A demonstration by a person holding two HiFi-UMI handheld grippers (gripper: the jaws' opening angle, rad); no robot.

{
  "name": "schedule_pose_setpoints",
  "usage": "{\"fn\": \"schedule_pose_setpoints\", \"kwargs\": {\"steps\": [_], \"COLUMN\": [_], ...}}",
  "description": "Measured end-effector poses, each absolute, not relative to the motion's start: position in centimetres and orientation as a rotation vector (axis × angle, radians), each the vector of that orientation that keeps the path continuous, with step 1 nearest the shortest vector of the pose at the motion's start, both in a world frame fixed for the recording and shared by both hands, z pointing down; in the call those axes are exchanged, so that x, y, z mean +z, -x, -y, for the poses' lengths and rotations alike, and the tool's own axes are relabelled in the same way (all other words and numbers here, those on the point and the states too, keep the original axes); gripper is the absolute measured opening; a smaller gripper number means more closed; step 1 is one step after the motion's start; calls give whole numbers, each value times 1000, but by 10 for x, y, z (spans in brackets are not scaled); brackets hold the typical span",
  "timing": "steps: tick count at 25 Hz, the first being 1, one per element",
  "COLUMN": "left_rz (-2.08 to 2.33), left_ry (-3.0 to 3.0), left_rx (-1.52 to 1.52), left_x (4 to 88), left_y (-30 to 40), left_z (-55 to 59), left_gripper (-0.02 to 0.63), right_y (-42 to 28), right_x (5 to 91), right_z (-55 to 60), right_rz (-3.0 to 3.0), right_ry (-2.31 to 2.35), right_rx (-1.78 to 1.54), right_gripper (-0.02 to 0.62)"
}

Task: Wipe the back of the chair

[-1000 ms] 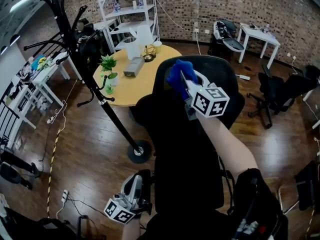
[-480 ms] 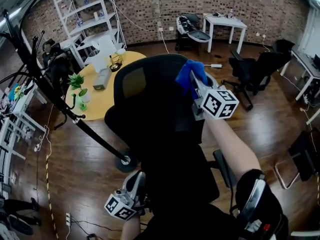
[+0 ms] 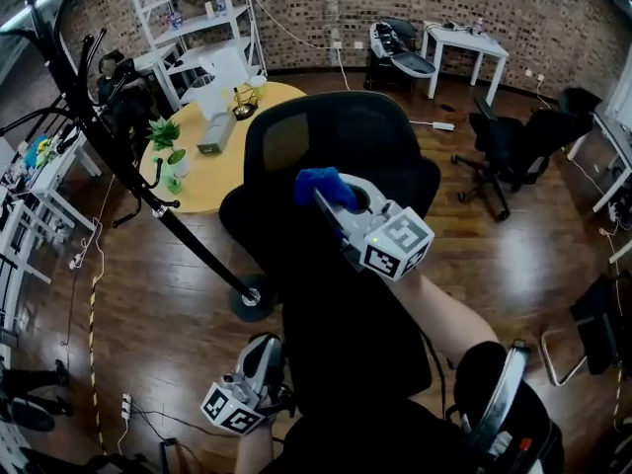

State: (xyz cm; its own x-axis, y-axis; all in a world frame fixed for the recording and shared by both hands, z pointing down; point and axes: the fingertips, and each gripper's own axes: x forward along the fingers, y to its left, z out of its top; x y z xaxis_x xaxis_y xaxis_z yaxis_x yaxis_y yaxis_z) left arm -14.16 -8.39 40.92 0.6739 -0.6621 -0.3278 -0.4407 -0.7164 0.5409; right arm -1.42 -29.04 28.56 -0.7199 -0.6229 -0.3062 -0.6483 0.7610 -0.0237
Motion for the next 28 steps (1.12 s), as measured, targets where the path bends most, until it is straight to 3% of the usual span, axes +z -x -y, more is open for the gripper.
{"fn": "schedule_pose_setpoints", "kwargs": {"steps": [6, 13, 16, 28], "left_rz": [1032, 1133, 1100, 783], "left_ry": [-2416, -2379, -2393, -2491], "left_rx": [-742, -743, -727, -632], "left_x": [407, 414, 414, 414], "left_y": [183, 211, 209, 133], "left_z": [64, 50, 56, 91], "left_gripper": [-8, -8, -8, -8], "right_y": [135, 133, 88, -202], "right_x": [324, 351, 355, 393], "right_z": [294, 350, 367, 362], "right_rz": [-2875, -2902, -2808, -2391], "right_ry": [735, 919, 1068, 1715], "right_rx": [104, 73, -2, -108], "right_gripper": [35, 35, 35, 37]}}
